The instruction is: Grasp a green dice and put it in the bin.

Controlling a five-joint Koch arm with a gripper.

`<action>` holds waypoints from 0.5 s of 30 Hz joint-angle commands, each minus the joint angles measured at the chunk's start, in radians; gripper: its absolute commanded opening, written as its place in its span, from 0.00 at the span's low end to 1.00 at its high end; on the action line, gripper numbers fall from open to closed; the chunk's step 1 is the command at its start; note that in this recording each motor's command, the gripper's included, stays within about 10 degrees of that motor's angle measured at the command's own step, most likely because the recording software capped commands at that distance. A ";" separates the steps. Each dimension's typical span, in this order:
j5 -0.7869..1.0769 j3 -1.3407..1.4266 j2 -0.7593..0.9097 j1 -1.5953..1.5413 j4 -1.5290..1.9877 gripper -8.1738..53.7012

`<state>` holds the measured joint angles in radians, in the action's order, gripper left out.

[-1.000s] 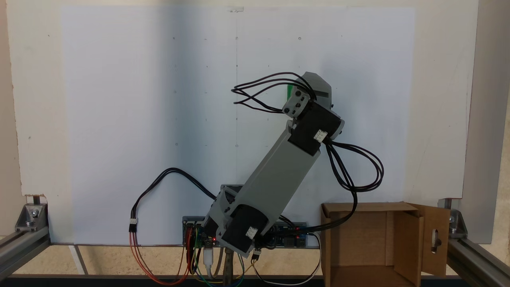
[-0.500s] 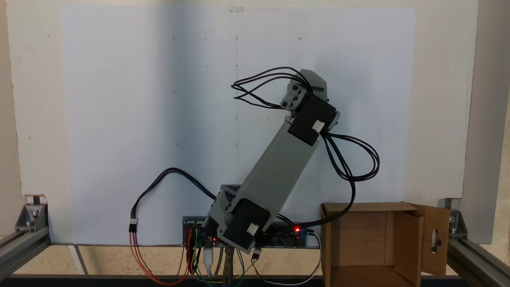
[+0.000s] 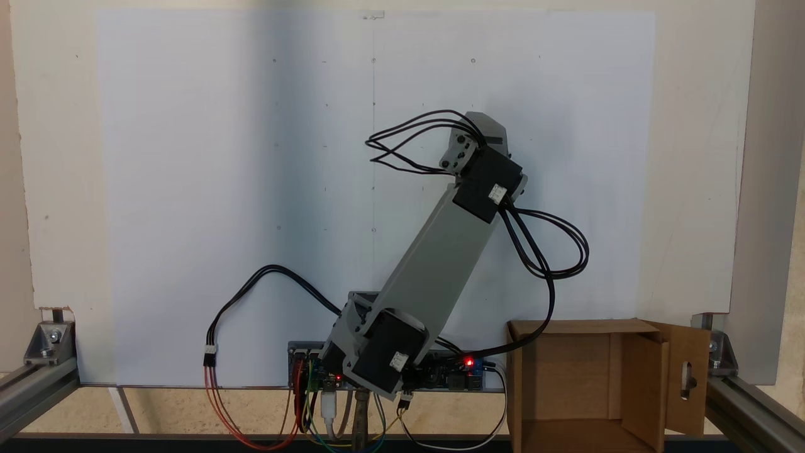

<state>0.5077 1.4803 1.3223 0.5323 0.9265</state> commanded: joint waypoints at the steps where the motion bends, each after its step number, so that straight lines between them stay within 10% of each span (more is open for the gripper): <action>1: 0.069 -0.015 -0.006 -0.002 -0.025 0.84; 15: 0.069 0.035 -0.063 0.000 -0.101 0.83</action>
<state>0.5077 1.5263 1.2502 0.5354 0.8406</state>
